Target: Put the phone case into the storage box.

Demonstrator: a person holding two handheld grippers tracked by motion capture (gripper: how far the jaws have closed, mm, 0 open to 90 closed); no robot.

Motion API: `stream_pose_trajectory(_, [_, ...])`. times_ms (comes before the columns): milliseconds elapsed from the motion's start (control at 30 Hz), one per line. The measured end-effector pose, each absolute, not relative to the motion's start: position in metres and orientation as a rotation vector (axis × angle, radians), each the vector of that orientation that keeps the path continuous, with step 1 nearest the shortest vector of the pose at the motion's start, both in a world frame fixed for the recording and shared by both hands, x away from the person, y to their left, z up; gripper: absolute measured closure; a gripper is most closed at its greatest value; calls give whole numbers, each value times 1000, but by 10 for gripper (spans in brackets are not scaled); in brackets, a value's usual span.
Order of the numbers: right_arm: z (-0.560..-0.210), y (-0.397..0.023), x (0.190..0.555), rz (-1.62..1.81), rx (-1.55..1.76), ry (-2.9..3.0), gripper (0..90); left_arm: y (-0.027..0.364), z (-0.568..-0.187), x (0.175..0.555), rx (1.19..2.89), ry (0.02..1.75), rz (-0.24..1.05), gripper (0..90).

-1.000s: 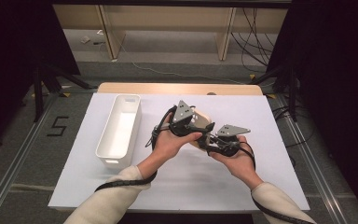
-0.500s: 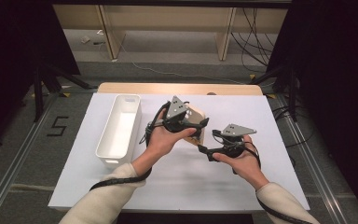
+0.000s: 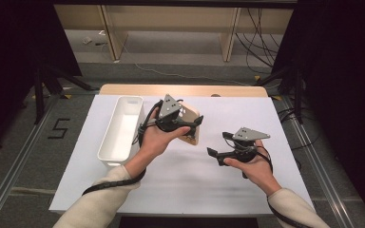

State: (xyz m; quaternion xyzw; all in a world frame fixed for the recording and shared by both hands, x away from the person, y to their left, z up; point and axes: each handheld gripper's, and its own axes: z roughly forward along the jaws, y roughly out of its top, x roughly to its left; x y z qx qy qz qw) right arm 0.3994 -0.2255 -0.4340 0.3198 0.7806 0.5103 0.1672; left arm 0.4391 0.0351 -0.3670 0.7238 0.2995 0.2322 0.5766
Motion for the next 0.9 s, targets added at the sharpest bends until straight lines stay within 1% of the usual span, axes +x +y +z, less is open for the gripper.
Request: stream_pose_trajectory(900, [-432,-243,386,1485,911,2185,107,63,-357,441,1683,734,594,102])
